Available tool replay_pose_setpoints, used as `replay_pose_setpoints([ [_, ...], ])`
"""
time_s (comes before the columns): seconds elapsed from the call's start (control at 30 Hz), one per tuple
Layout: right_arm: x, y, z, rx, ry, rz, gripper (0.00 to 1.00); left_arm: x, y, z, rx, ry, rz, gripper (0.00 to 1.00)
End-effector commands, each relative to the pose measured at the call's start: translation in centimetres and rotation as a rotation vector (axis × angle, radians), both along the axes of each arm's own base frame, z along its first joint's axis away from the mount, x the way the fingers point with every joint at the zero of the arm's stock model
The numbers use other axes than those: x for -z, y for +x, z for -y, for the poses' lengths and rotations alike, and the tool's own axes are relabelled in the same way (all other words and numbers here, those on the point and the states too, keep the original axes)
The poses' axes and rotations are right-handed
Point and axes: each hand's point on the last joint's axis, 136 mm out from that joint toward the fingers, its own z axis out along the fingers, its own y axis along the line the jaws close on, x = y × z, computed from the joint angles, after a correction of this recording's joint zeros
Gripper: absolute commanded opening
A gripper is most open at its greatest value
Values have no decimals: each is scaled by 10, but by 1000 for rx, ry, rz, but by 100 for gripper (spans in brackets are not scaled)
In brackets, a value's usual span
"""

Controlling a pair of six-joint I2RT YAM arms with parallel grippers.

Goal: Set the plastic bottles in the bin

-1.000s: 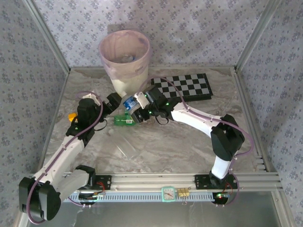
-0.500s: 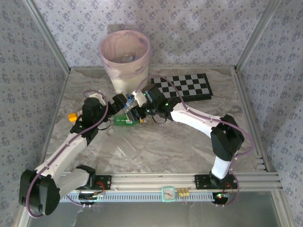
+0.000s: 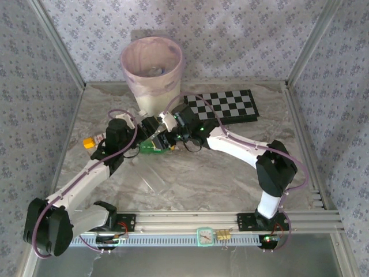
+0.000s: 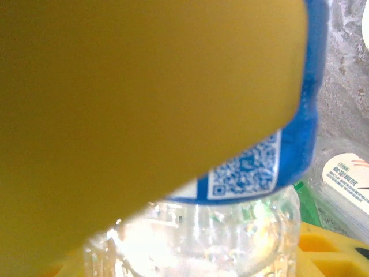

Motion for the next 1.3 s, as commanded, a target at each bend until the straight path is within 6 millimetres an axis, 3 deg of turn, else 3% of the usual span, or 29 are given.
replay_pose_setpoints([
  [0.0,-11,-4,-2,-10,40,9,44,-14,3,5,9,-18,37,66],
  [0.17,-18,-5,-2,-2,76,17,51,-15,4,4,1,-18,41,58],
  [0.33,-24,-7,0,2,98,32,76,-26,9,-6,-46,53,82,58],
  [0.4,-26,-8,4,11,106,41,84,-37,15,-11,-60,99,118,58],
  [0.53,-33,-9,16,42,123,57,93,-63,30,-22,-102,161,179,57],
  [0.63,-32,-11,30,77,132,63,99,-93,45,-28,-111,176,243,57],
  [0.83,-26,-9,50,140,116,69,100,-162,78,-31,-111,311,400,57],
  [1.03,-16,-10,70,206,88,73,100,-217,118,-37,-138,374,511,57],
  [1.13,-13,-11,79,233,81,77,100,-237,145,-37,-150,416,549,57],
  [1.27,-14,-9,92,270,72,96,100,-239,187,-33,-149,506,545,57],
])
